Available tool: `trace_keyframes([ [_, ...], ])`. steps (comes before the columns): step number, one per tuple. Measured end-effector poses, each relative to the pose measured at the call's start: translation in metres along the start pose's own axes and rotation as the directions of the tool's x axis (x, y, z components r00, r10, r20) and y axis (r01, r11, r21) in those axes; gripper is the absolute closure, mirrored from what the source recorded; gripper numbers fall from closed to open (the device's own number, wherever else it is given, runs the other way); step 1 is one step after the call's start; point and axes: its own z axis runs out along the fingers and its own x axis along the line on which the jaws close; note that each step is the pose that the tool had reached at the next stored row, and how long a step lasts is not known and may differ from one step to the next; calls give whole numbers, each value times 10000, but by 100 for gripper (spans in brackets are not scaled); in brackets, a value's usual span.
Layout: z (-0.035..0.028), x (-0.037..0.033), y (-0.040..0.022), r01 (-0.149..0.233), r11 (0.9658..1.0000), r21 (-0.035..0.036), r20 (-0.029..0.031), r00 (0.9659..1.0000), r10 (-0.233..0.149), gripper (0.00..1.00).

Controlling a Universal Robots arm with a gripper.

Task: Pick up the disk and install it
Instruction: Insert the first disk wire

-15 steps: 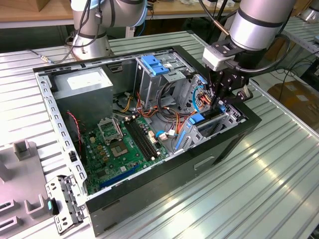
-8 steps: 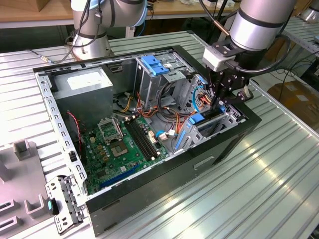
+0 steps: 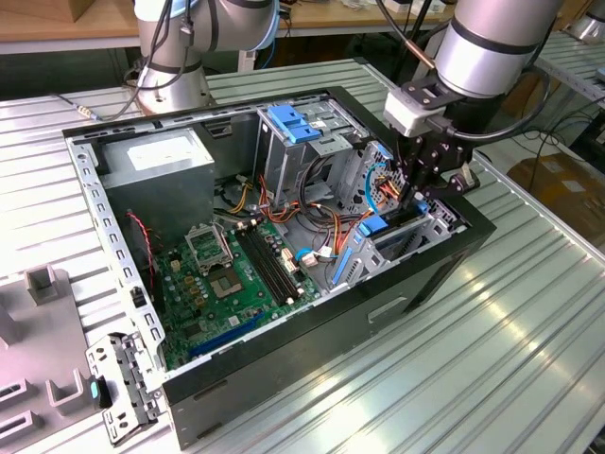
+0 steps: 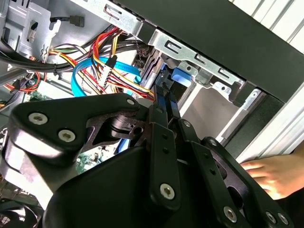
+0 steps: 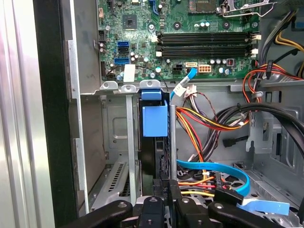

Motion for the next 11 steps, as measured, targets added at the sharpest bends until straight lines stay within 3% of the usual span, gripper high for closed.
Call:
trace_keyframes([
  [11,13,0,1,-1,10000,0,2,10000,1,84],
])
